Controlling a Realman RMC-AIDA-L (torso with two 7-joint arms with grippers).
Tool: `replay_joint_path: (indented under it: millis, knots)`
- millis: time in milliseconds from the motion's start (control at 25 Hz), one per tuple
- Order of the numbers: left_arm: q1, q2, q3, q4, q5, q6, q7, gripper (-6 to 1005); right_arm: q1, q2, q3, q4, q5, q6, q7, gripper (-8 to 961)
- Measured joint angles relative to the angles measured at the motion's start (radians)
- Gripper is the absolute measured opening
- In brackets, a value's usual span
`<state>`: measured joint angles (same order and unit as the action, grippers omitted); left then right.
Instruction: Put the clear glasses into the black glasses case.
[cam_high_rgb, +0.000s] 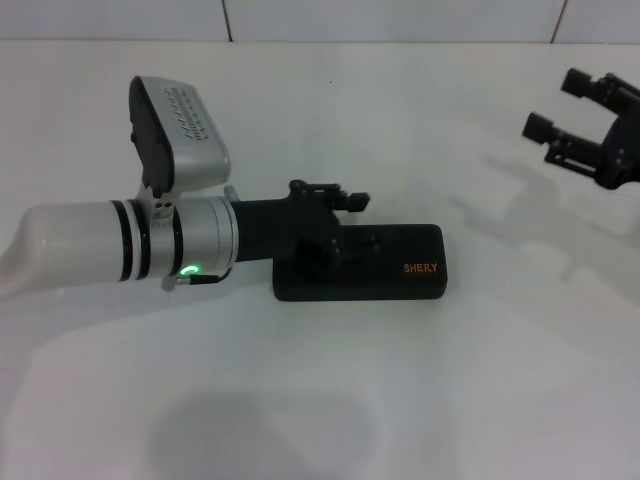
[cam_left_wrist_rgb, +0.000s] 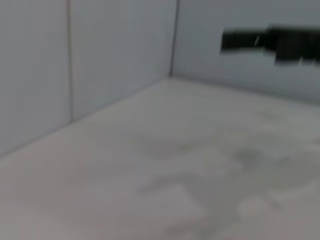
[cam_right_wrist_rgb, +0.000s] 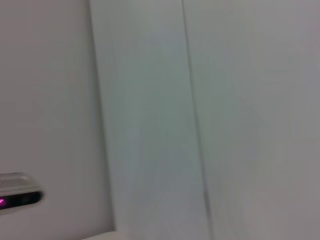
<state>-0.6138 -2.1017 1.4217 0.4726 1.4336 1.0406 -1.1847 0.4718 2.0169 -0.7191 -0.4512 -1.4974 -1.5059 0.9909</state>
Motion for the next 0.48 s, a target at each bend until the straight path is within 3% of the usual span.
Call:
replay_joint_path:
  millis: [160,200,320,480]
  knots:
    - [0.017,0.007,-0.005,0.002,-0.099,0.139,0.079,585,0.0,-0.006,-0.061,-0.014,-0.001,-0.041,0.0,831]
    - [0.024,0.012,-0.009,0.006,-0.129,0.194,0.102,585,0.0,-0.019,-0.128,-0.026,-0.001,-0.088,0.001,832]
    - [0.055,0.034,-0.011,0.038,-0.167,0.32,0.119,585,0.005,-0.042,-0.203,-0.035,-0.002,-0.144,0.006,832]
    - [0.106,0.061,-0.037,0.077,-0.172,0.435,0.126,584,0.011,-0.054,-0.245,-0.038,-0.003,-0.192,0.005,832]
